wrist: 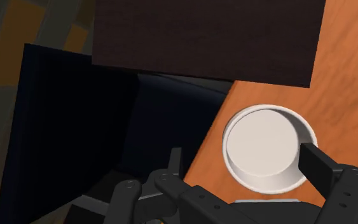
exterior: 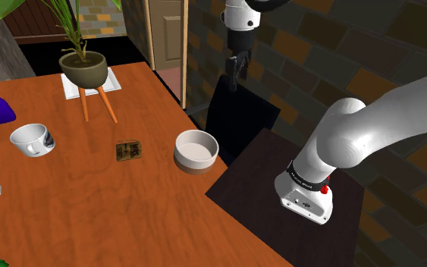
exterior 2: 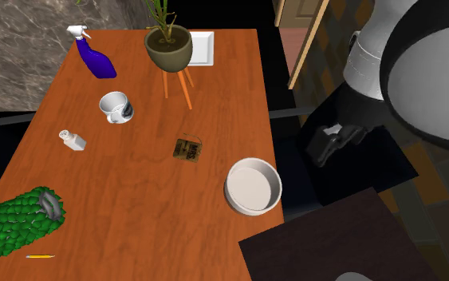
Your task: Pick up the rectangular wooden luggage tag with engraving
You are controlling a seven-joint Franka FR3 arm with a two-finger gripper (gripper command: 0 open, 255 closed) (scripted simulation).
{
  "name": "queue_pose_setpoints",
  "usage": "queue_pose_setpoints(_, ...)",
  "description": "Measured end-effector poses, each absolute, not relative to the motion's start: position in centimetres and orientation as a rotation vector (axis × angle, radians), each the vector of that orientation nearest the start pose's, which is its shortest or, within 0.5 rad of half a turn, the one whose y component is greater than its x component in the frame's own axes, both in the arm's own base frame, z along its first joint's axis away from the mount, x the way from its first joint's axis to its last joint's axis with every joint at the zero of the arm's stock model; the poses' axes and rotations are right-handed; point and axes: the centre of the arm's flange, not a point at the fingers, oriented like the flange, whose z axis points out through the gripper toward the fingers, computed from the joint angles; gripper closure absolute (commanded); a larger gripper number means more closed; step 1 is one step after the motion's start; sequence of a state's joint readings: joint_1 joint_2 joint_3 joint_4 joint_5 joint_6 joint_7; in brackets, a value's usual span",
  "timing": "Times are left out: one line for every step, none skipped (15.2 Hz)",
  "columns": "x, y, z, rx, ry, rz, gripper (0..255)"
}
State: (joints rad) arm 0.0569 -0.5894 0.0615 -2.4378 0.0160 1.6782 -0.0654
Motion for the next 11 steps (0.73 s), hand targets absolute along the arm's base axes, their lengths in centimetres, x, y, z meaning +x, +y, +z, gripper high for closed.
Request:
queue_pose_setpoints(36.0, 4.7, 48.5, -3.142, -0.324, 0.262, 0)
queue_pose_setpoints(36.9, 5.1, 47.6, -3.142, -0.384, 0.254, 0)
queue_pose_setpoints(37.6, 5.4, 46.9, -3.140, -0.444, 0.245, 0)
queue_pose_setpoints(38.7, 5.8, 46.2, -3.138, -0.504, 0.236, 0)
queue_pose_setpoints(39.4, 6.1, 45.2, -3.134, -0.564, 0.228, 0)
queue_pose_setpoints(40.3, 6.6, 44.3, -3.129, -0.624, 0.220, 0)
queue_pose_setpoints(41.1, 7.0, 43.2, -3.122, -0.684, 0.211, 0)
queue_pose_setpoints(41.9, 7.4, 42.5, -3.115, -0.744, 0.201, 0)
queue_pose_setpoints(42.7, 8.1, 41.7, -3.106, -0.804, 0.192, 0)
queue_pose_setpoints(43.6, 8.5, 41.0, -3.097, -0.864, 0.182, 0)
queue_pose_setpoints(44.3, 9.0, 40.2, -3.086, -0.924, 0.173, 0)
